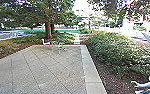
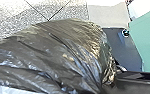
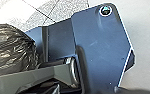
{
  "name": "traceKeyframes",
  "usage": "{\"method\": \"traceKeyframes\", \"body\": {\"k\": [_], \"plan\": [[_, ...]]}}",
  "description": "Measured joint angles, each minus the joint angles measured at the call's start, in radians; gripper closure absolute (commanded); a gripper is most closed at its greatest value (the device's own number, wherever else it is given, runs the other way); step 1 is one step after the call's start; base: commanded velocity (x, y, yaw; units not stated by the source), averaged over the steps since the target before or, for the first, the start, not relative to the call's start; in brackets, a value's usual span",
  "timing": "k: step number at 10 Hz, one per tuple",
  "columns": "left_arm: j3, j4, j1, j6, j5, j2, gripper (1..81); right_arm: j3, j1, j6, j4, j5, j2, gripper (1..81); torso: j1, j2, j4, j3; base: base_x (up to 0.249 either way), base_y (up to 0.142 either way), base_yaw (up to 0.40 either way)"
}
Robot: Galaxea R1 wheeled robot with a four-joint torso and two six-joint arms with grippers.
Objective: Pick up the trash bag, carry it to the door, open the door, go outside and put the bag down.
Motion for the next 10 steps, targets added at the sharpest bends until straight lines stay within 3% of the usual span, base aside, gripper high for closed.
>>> {"method": "traceKeyframes", "body": {"k": [6, 7, 8, 10], "plan": [[0.000, -0.010, 0.002, -0.014, -0.003, -0.016, 81.1, 0.000, 0.005, 0.000, 0.000, 0.002, 0.000, 1.0, 0.000, 0.000, 0.201, 0.000, 0.000, 0.000, 0.000], [0.001, -0.013, 0.001, -0.014, -0.001, -0.016, 81.1, 0.000, 0.005, 0.000, 0.000, 0.001, 0.000, 1.0, 0.000, 0.000, 0.226, 0.000, 0.000, 0.000, 0.000], [0.012, -0.019, -0.005, -0.014, 0.001, -0.020, 81.1, 0.000, 0.005, 0.000, 0.000, 0.001, 0.000, 1.0, -0.001, 0.000, 0.240, 0.000, 0.000, 0.000, 0.000], [0.047, -0.026, -0.030, -0.015, 0.001, -0.039, 81.1, 0.000, 0.006, 0.000, 0.000, 0.003, 0.000, 1.0, -0.001, 0.000, 0.245, -0.017, 0.000, 0.000, 0.000]]}}
